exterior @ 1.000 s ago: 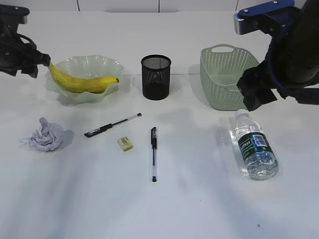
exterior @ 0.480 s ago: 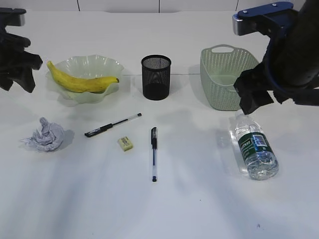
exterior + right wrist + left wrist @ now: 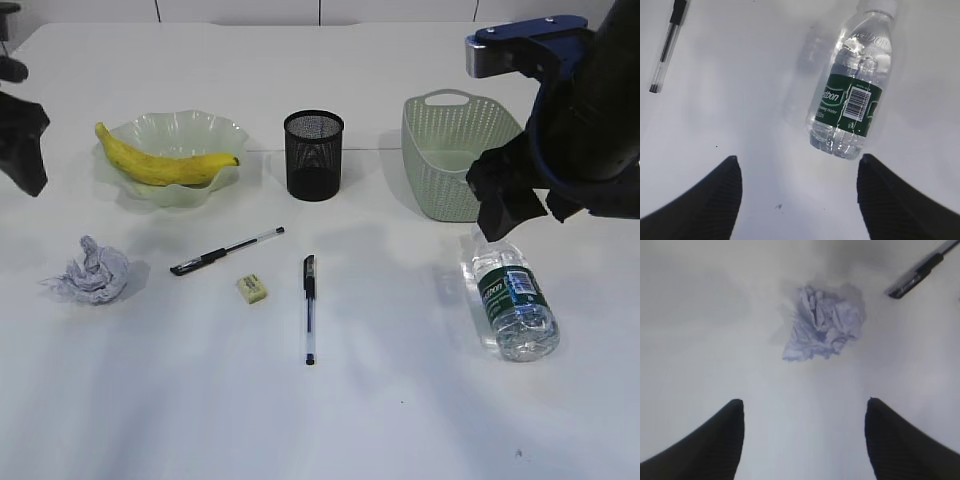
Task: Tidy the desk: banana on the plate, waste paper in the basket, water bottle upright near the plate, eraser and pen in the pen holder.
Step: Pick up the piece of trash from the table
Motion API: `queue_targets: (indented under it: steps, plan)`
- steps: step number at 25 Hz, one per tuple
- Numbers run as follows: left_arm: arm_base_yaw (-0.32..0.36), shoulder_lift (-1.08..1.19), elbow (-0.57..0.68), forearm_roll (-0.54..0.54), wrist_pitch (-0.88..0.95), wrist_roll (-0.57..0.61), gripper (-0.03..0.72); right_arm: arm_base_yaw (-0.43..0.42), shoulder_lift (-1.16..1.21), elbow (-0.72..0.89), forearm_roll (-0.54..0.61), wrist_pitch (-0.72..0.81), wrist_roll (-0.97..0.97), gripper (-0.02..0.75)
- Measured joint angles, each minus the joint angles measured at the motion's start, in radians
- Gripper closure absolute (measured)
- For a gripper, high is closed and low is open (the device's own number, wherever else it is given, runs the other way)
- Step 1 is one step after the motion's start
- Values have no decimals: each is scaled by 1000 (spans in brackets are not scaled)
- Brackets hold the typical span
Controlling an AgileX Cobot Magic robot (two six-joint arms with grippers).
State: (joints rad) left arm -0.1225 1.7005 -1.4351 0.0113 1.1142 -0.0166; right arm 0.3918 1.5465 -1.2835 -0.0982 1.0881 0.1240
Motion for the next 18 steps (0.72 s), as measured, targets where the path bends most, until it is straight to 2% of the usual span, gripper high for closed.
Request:
queue_targets:
  steps: [4,8,12,18]
  plan:
    - [0,-24,118,-11,-38,17,166,0,0,0,4,1,0,206]
    - [0,-28,227,-98,-148,17,168,0,0,0,8,5,0,206]
    - [0,-28,248,-166,-218,17,169,0,0,0,8,5,0,206]
    - [0,-28,248,-179,-272,17,169,0,0,0,14,5,2,206]
